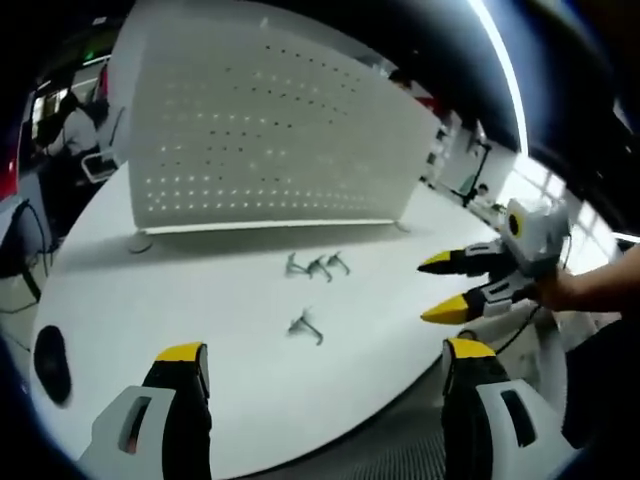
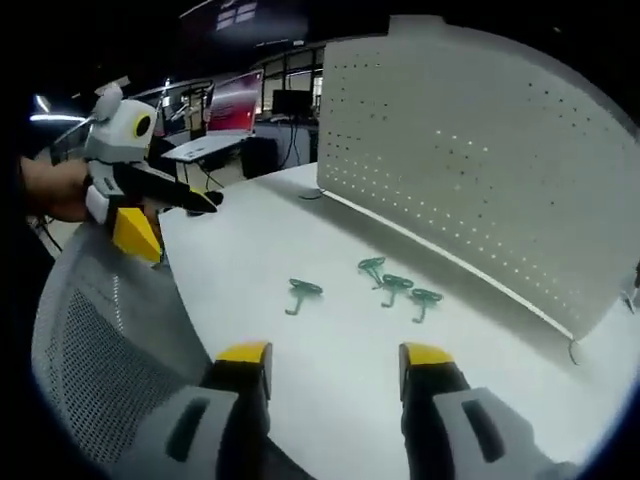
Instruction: Insert the hook assembly into the mounting plate slot until the hook locks in place.
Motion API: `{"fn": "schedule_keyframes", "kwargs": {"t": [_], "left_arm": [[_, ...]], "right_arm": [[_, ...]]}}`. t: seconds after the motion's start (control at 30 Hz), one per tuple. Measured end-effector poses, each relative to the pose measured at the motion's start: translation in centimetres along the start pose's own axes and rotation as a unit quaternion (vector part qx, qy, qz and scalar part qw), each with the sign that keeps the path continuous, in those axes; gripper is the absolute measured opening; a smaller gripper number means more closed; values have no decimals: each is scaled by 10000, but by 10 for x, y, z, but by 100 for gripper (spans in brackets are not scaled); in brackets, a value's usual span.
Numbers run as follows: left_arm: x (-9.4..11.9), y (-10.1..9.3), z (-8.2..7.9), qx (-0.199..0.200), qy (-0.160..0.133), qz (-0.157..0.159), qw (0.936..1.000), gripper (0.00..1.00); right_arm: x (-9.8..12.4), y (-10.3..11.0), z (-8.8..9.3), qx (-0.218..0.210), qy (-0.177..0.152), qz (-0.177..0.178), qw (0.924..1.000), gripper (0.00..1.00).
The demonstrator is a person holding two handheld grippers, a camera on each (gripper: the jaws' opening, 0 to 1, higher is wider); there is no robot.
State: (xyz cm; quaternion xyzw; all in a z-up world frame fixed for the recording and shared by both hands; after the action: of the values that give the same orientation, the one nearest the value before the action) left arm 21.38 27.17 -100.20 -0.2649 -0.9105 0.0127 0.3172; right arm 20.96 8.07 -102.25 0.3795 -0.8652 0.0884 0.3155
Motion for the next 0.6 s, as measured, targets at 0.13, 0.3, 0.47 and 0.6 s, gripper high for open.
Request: {"fn": "schedule_keyframes", "kwargs": {"t": [0.13, 0.3, 0.47, 0.6], "left_arm": [[-1, 2, 1, 37, 38, -43, 10000, 98], [-1, 3, 2, 1, 70, -89, 9999, 97], [-1, 4, 2, 1, 74, -148, 9999, 97], [-1, 5, 1, 26, 60, -169, 9998, 96]], "right_arm": [[-20, 2, -6, 74, 173, -395, 9990, 34], [-44, -1, -21, 535, 441, -741, 9948, 30], [-72, -2, -27, 724, 602, -1050, 9900, 28], [-92, -3, -24, 764, 774, -1216, 9866, 27]]}}
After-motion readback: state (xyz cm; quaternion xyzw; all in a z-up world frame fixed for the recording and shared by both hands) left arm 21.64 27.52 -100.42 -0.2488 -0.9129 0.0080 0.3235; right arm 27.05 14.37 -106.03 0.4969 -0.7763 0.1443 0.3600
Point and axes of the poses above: the point that each gripper's makers call its tool centre point, and the gripper's own axes: x roughly backward along the fingers, y roughly to its left, z roughly out of its underside, the point moved 4 cm from there along x, roughly backward along the fingers, and after that the axes turned 12 degrees about -z, right-handed, at the moved point
